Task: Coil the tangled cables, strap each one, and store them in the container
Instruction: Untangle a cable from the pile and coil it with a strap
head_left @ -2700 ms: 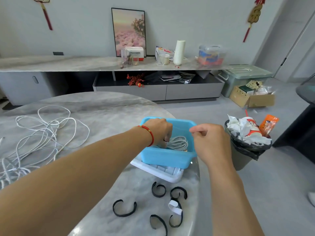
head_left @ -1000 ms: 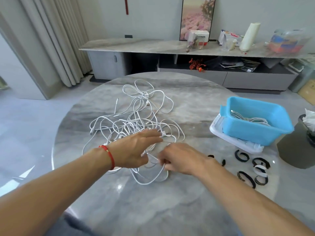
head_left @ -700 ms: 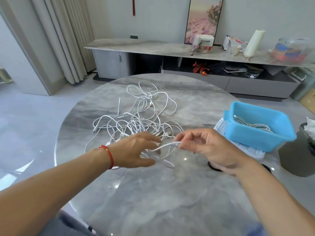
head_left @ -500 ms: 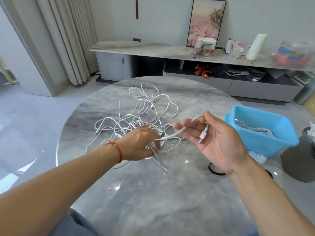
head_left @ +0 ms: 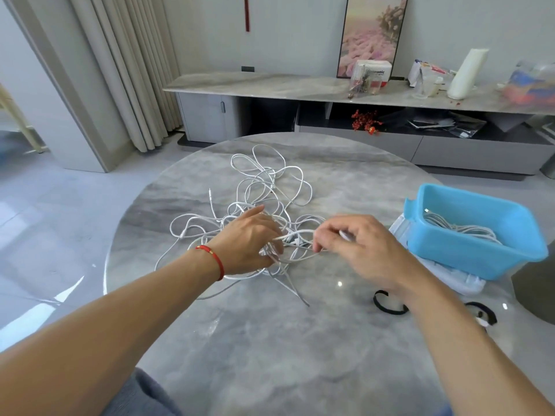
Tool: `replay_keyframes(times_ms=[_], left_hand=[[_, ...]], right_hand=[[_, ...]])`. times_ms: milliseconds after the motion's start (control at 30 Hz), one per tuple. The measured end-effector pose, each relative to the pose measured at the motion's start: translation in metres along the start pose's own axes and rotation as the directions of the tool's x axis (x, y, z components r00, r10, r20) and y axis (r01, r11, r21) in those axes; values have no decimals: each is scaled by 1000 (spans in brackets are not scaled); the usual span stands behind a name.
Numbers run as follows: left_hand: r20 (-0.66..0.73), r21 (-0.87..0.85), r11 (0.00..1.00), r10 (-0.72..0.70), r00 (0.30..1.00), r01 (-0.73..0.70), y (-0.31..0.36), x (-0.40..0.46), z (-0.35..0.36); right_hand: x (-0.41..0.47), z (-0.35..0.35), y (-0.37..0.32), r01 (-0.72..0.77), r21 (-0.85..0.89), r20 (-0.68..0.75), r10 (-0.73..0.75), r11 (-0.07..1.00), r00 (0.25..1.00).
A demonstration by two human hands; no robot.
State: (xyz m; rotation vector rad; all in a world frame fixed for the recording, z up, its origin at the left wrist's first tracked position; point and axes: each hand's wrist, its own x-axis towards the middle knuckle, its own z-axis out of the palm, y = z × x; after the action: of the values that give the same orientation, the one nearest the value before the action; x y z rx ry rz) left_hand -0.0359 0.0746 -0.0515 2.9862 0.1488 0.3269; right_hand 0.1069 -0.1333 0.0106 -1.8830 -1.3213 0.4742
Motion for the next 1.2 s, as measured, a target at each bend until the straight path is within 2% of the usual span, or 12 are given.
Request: replay_keyframes(times_ms=[67, 133, 200, 267, 333, 367, 533, 867, 967, 1033, 1100, 1200], left_hand=[[-12, -25, 1000, -11, 1000, 11, -3, 3, -1], [-26, -34, 999, -10, 1000, 9, -4, 7, -1], [-14, -6, 1000, 0, 1000, 0, -3, 10, 0], [19, 39, 999, -13, 1000, 12, -4, 12, 1], [34, 63, 997, -45, 998, 43, -4, 10, 1], [27, 77, 995, -59, 998, 57, -4, 10, 1], [-30, 156, 984, -80, 996, 83, 0, 8, 1], [56, 221, 971, -112, 992, 97, -13, 3, 3], [31, 167, 983, -81, 996, 75, -17, 2, 5], [48, 173, 983, -70, 996, 61, -17, 1, 3], [56, 198, 978, -73, 996, 60, -15, 1, 0], [-11, 183, 981, -67, 998, 68, -10, 1, -2]], right_hand=[[-3, -1, -3, 40, 429, 6, -47, 902, 999], [-4, 5, -8, 34, 799, 36, -104, 601, 994], [-2, 10, -13, 31, 905, -6, -60, 425, 998], [1, 15, -13, 37, 785, -131, 107, 618, 986], [3, 17, -7, -25, 346, -320, 143, 938, 937], [5, 18, -4, -66, 90, -335, 93, 994, 938], [4, 47, -1, -80, -552, 162, 201, 830, 966], [-4, 14, -12, 54, 105, 107, -65, 993, 992], [-11, -2, -22, 78, 623, 150, -217, 778, 965], [-11, -4, -23, 30, 793, 126, -211, 609, 969], [-8, 2, -20, -2, 690, 46, -41, 724, 998], [-2, 19, -11, -85, 98, -53, 90, 992, 995]])
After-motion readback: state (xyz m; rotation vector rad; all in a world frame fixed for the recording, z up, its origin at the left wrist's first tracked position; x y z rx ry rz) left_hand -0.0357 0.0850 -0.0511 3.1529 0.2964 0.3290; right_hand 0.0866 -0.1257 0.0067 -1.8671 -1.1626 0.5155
